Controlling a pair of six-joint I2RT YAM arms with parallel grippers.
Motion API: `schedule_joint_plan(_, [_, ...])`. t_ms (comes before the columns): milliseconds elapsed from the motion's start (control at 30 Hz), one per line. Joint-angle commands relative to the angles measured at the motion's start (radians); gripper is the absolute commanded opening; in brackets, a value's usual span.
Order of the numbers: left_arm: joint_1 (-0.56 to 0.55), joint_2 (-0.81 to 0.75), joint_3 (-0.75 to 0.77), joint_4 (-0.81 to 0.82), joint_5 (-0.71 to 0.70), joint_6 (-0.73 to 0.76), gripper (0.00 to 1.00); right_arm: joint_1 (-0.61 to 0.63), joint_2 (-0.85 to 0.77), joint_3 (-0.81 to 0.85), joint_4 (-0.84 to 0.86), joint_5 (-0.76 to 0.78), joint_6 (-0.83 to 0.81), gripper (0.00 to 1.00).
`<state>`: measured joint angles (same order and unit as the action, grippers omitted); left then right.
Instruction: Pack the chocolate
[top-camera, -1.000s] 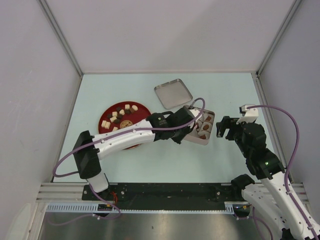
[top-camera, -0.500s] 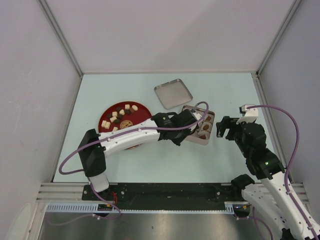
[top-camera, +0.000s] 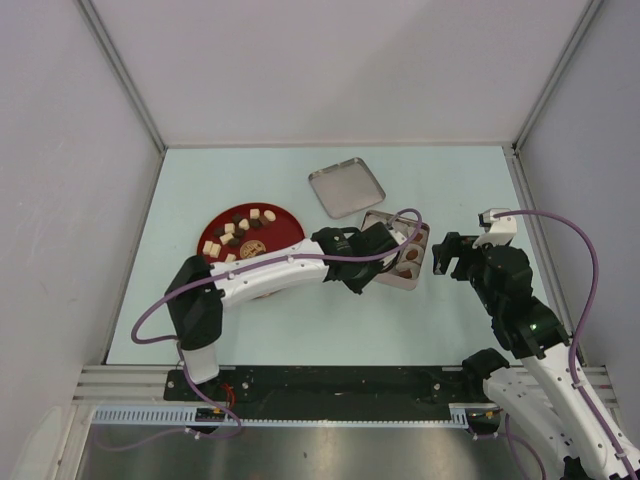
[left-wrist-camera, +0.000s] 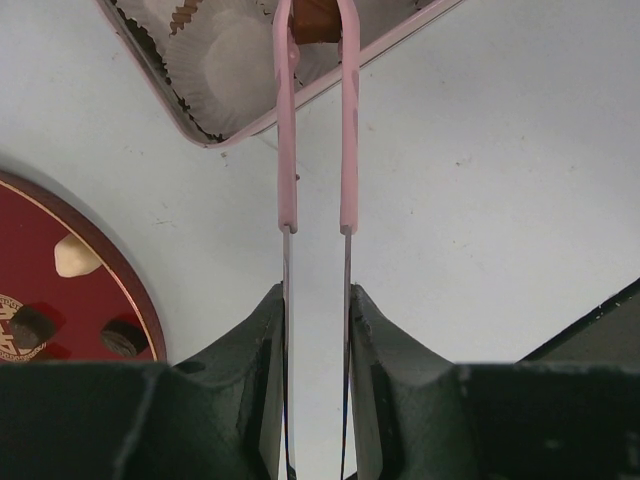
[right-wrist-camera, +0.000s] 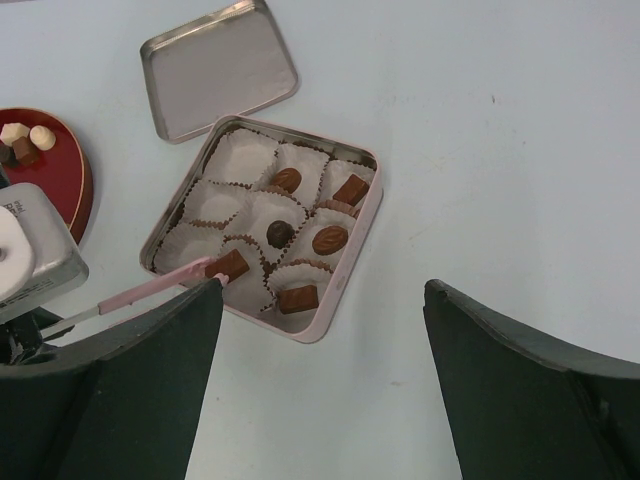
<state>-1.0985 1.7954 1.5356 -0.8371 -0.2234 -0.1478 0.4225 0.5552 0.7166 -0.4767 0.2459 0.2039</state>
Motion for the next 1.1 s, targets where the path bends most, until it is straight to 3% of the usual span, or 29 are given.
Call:
schedule_joint_plan(0, [-0.008, -0.005, 0.051, 0.013, 0.007, 0.021, 0.13, 0.002, -0.008, -0.003, 0.043, 0.010, -0.018, 0.86])
schedule_joint_plan(667, [-0.008, -0.001, 0.057, 0.020, -0.002, 0.014, 0.30, 0.002, -0.008, -0.003, 0.041, 0.006, -0.018, 0.86])
schedule_joint_plan(1067, [-0.008, 0.002, 0.060, 0.032, 0.010, 0.007, 0.34, 0.002, -0.011, -0.002, 0.039, 0.004, -0.020, 0.86])
